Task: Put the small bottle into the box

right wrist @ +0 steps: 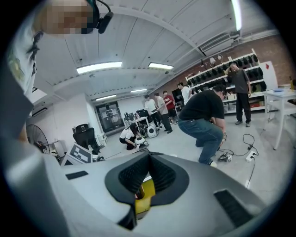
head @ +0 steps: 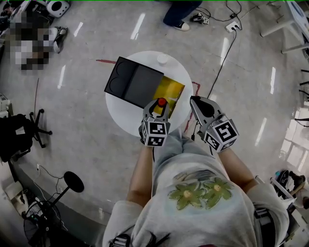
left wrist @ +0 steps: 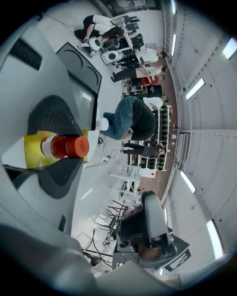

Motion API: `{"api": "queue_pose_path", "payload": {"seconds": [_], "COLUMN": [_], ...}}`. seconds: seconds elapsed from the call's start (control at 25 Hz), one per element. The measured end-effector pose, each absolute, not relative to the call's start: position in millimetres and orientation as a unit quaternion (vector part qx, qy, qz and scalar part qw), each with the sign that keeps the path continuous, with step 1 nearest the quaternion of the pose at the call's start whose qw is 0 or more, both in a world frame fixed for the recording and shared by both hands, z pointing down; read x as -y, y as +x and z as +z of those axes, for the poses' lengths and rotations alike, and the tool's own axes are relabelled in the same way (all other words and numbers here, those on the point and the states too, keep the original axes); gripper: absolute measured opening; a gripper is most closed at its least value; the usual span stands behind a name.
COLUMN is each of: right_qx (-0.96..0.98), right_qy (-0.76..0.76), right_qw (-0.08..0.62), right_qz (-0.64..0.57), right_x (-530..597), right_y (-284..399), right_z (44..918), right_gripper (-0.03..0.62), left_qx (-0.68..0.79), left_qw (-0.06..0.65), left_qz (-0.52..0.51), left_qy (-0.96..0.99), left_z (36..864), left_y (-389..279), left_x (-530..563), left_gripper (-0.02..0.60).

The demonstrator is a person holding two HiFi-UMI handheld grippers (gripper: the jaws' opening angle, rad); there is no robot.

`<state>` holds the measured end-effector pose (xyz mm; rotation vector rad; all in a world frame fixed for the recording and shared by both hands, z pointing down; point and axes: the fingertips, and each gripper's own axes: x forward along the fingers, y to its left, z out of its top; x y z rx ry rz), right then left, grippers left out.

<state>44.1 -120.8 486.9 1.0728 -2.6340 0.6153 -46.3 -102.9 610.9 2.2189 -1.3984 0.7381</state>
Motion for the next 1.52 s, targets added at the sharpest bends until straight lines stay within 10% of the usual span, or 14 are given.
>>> {"api": "queue_pose_path", "payload": {"seconds": [1.52], "right_qx": [0.892], "right_qy": [0.369], "right_qw": [0.139], "right_qz": [0.223], "right_x": [123], "right_y": [51], "right_z": [505], "right_gripper": [-0.002], "left_qx": [0.477], "left_qw": [0.221], "left_qz": [0.267], "left_qy": [0.808], "left_z": [674], "left_y": [-32], "left_x": [92], "left_gripper": [0.147]}}
